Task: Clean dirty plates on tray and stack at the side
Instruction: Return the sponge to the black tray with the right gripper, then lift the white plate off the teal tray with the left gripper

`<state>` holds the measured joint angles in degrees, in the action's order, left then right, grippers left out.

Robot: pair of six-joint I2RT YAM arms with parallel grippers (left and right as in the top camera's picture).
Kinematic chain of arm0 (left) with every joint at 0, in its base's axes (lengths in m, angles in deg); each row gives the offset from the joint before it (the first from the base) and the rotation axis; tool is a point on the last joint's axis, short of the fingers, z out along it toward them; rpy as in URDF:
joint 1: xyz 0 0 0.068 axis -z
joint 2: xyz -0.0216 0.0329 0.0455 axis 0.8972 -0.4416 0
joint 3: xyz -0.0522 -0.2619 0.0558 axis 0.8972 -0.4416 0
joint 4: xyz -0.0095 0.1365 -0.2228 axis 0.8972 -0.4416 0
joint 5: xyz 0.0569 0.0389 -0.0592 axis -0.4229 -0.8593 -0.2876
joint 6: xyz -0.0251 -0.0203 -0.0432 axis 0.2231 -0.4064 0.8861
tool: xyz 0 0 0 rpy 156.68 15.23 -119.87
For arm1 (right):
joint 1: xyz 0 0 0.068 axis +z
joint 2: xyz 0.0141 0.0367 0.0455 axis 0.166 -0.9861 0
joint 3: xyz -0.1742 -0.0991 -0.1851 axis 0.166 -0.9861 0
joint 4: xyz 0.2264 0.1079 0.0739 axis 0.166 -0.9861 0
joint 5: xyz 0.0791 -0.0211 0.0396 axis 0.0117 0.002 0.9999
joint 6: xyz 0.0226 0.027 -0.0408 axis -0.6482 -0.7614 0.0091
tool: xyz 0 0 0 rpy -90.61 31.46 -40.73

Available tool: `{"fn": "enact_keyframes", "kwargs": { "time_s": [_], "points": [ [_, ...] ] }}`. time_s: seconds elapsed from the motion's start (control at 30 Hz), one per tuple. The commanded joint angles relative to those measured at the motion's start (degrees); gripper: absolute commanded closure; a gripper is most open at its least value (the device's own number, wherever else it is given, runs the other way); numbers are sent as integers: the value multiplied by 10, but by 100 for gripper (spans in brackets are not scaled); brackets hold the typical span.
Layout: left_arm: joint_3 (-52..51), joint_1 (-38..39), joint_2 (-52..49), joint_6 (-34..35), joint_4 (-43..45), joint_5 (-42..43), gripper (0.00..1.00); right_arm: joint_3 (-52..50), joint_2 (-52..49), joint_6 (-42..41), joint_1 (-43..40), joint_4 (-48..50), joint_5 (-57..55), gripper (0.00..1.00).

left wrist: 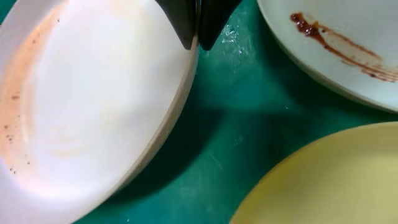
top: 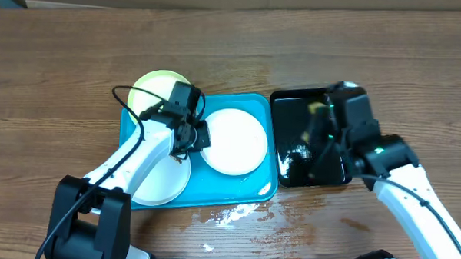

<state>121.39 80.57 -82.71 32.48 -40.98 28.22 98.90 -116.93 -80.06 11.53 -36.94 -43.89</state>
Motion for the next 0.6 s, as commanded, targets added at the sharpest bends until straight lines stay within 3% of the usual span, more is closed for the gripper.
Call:
{"fn": "enact_keyframes", "kwargs": {
  "time_s": [0.0, 0.23, 0.57],
  "points": [
    [63, -3, -6, -22, -33, -2, 96, 1, -20, -30, -56, -68, 30, 96],
    [130, -3, -6, -30, -81, -2, 96, -10, -89, -30, -67, -129, 42, 96],
    [201, -1, -6, -52, -112, -4, 96, -21, -154, -30, -67, -137, 87, 96]
  ]
}}
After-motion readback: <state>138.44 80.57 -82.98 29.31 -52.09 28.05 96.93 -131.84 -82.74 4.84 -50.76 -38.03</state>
